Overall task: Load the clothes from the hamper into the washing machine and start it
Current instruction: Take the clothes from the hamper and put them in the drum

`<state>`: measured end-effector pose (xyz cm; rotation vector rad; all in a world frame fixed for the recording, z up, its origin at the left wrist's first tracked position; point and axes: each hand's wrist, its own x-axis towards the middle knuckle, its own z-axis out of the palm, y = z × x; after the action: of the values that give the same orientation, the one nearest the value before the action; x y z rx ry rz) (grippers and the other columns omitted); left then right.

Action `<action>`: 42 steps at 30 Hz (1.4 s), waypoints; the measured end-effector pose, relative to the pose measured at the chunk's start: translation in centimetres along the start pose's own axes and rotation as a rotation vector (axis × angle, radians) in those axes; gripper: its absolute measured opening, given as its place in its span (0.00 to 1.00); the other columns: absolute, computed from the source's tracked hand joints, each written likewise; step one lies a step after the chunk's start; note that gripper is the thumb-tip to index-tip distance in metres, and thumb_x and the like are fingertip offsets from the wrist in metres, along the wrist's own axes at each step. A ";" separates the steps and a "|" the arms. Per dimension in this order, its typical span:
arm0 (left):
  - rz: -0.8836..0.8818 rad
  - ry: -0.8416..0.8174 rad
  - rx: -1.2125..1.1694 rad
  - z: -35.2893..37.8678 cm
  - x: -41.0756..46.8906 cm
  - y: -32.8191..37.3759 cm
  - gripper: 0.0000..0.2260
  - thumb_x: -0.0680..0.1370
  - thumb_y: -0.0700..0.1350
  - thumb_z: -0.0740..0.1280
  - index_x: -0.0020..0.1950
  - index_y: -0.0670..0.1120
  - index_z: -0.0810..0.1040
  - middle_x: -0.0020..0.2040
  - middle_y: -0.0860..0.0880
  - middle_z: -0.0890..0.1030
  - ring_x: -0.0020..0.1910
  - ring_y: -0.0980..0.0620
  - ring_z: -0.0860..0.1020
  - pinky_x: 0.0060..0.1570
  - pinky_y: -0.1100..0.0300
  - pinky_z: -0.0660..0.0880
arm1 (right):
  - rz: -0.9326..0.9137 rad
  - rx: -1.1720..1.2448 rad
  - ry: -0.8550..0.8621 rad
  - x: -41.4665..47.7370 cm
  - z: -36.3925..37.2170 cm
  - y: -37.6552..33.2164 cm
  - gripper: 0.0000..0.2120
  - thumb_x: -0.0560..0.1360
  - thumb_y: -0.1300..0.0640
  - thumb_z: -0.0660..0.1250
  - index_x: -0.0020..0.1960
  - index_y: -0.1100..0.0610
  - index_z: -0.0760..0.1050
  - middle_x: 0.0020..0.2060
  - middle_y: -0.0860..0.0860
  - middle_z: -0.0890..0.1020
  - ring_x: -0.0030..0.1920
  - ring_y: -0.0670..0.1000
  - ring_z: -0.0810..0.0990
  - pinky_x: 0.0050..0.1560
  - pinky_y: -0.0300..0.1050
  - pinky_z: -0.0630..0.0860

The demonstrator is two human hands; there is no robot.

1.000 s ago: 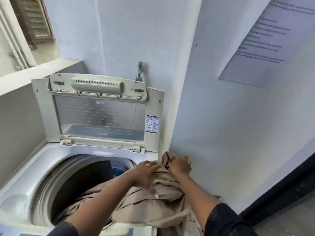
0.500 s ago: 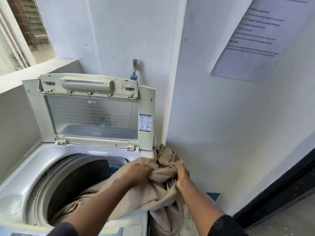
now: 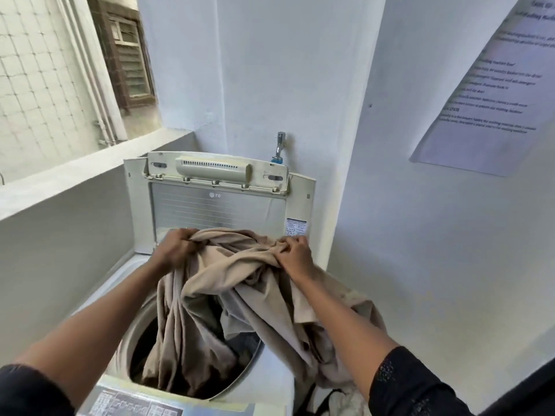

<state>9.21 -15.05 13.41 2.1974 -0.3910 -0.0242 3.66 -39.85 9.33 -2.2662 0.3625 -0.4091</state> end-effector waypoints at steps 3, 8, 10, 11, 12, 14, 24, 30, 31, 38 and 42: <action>-0.050 0.194 -0.092 -2.1 0.0 -1.9 0.10 0.69 0.37 0.66 0.33 0.51 0.79 0.25 0.55 0.78 0.27 0.60 0.72 0.26 0.72 0.65 | 0.067 -0.292 -0.178 -0.4 1.3 -0.3 0.35 0.68 0.36 0.66 0.71 0.47 0.63 0.72 0.54 0.62 0.71 0.58 0.64 0.69 0.57 0.60; -0.231 0.411 0.161 -5.4 -0.9 -6.7 0.09 0.73 0.37 0.63 0.49 0.41 0.82 0.51 0.36 0.82 0.53 0.40 0.78 0.45 0.54 0.70 | 0.072 -0.196 -0.686 -1.6 3.7 2.3 0.45 0.68 0.44 0.74 0.75 0.55 0.53 0.70 0.54 0.70 0.67 0.55 0.72 0.61 0.41 0.68; -0.284 0.309 0.270 -5.5 -1.5 -8.2 0.08 0.74 0.36 0.63 0.49 0.41 0.81 0.50 0.37 0.82 0.51 0.41 0.79 0.44 0.54 0.70 | 0.026 -0.376 -0.645 -2.7 5.5 2.9 0.33 0.70 0.48 0.71 0.70 0.56 0.64 0.66 0.56 0.74 0.64 0.57 0.74 0.59 0.44 0.71; -0.316 0.222 0.297 -5.1 -1.8 -8.8 0.08 0.73 0.36 0.64 0.48 0.42 0.81 0.48 0.38 0.82 0.48 0.43 0.79 0.43 0.56 0.70 | 0.008 -0.436 -0.607 -3.2 6.3 3.0 0.26 0.72 0.49 0.69 0.66 0.56 0.68 0.64 0.58 0.75 0.62 0.58 0.75 0.58 0.46 0.73; -0.337 0.134 0.325 -4.6 -2.1 -9.5 0.08 0.72 0.35 0.64 0.48 0.41 0.81 0.47 0.38 0.83 0.46 0.44 0.79 0.42 0.58 0.69 | 0.010 -0.482 -0.589 -3.7 7.2 2.7 0.21 0.74 0.50 0.66 0.64 0.57 0.70 0.63 0.59 0.76 0.62 0.60 0.76 0.57 0.48 0.73; -0.359 -0.021 0.425 -3.7 -2.6 -11.1 0.08 0.72 0.35 0.65 0.48 0.39 0.81 0.49 0.38 0.82 0.48 0.45 0.79 0.41 0.60 0.68 | 0.025 -0.523 -0.540 -4.4 8.6 1.8 0.16 0.76 0.54 0.62 0.62 0.57 0.72 0.62 0.60 0.76 0.61 0.61 0.76 0.57 0.50 0.74; -0.416 -0.431 0.706 1.8 -4.3 -14.5 0.17 0.77 0.45 0.61 0.63 0.39 0.73 0.64 0.40 0.75 0.64 0.45 0.74 0.57 0.58 0.69 | -0.002 0.071 -0.190 -5.3 15.6 -5.9 0.23 0.75 0.68 0.51 0.65 0.51 0.70 0.61 0.61 0.75 0.60 0.60 0.74 0.57 0.48 0.70; -0.362 -0.584 0.705 3.9 -5.6 -15.1 0.18 0.78 0.46 0.61 0.66 0.41 0.72 0.67 0.41 0.74 0.66 0.46 0.72 0.59 0.60 0.68 | -0.022 -0.688 -0.843 -8.0 16.9 -1.0 0.27 0.76 0.53 0.62 0.73 0.52 0.59 0.73 0.58 0.62 0.70 0.62 0.66 0.70 0.61 0.59; -0.364 -0.604 0.702 4.3 -5.7 -15.0 0.18 0.78 0.46 0.61 0.66 0.41 0.73 0.66 0.41 0.74 0.65 0.46 0.73 0.58 0.60 0.68 | 0.014 -0.742 -0.847 -8.4 16.4 -0.3 0.23 0.76 0.55 0.62 0.70 0.56 0.64 0.70 0.58 0.68 0.68 0.61 0.69 0.67 0.58 0.63; -0.278 -0.647 0.536 9.9 -4.8 -12.7 0.29 0.76 0.55 0.65 0.73 0.44 0.63 0.72 0.44 0.68 0.69 0.45 0.68 0.66 0.56 0.67 | 0.114 -0.599 -0.371 -6.4 13.8 3.7 0.18 0.76 0.61 0.56 0.64 0.64 0.72 0.68 0.61 0.69 0.69 0.60 0.65 0.71 0.50 0.59; -0.245 -0.772 0.303 15.3 -4.7 -9.1 0.38 0.75 0.59 0.65 0.77 0.50 0.48 0.74 0.43 0.63 0.72 0.43 0.63 0.71 0.51 0.61 | 0.108 -0.667 -0.324 -4.8 10.7 5.5 0.19 0.79 0.60 0.54 0.68 0.59 0.69 0.72 0.59 0.63 0.75 0.59 0.56 0.75 0.51 0.49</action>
<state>4.77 -20.40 -3.60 2.4556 -0.5670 -1.0263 2.85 -34.53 -2.49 -2.8787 0.5013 0.1724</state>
